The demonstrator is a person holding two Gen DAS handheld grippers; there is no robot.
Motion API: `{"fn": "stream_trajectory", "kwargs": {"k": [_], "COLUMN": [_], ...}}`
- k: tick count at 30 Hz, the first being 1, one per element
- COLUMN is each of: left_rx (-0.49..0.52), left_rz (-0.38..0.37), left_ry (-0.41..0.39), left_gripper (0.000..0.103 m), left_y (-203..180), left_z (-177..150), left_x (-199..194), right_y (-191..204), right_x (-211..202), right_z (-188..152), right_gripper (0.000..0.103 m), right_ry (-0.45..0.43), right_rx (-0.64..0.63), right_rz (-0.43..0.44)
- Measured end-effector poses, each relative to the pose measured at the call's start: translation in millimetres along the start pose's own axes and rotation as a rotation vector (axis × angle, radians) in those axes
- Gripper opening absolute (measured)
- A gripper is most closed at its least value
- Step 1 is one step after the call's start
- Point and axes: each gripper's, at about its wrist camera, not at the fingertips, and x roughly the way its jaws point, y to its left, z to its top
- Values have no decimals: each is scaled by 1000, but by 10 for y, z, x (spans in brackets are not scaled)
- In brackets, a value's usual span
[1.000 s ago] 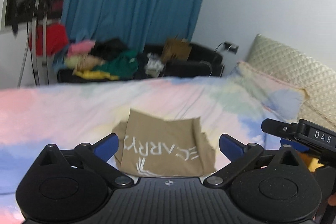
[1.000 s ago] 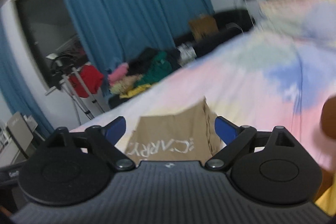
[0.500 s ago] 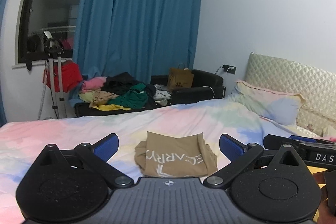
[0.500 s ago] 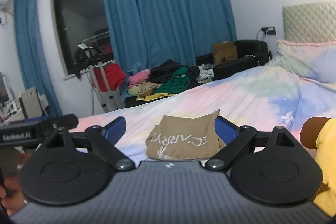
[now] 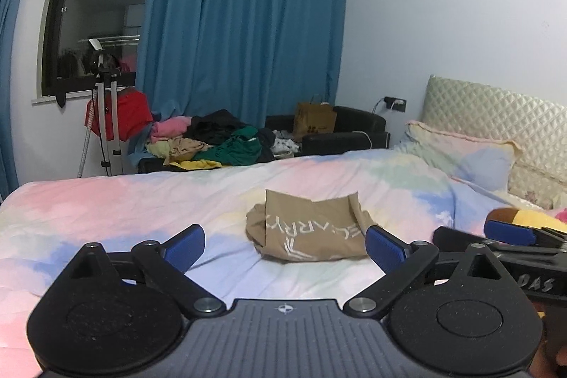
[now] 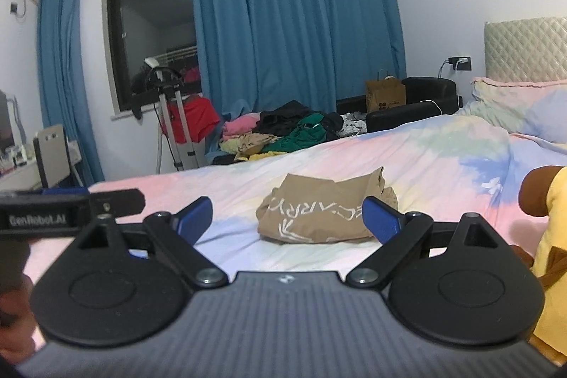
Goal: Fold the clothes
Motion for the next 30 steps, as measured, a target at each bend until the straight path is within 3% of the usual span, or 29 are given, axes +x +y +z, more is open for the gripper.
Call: {"fn": "stream_trajectory", "kwargs": {"k": [6, 30], "left_rx": [-6, -49], "left_rz": [7, 50], "left_ry": [8, 42], "left_gripper": [103, 103], "left_y": [69, 232], "left_z": [-229, -303], "left_x": [16, 31], "right_y": [-44, 24], "right_x": [128, 215], "right_z": [-150, -252], "right_gripper": [93, 93], "right_ry": [10, 53], "right_rx": [4, -18], "right_rz": [-32, -85]}}
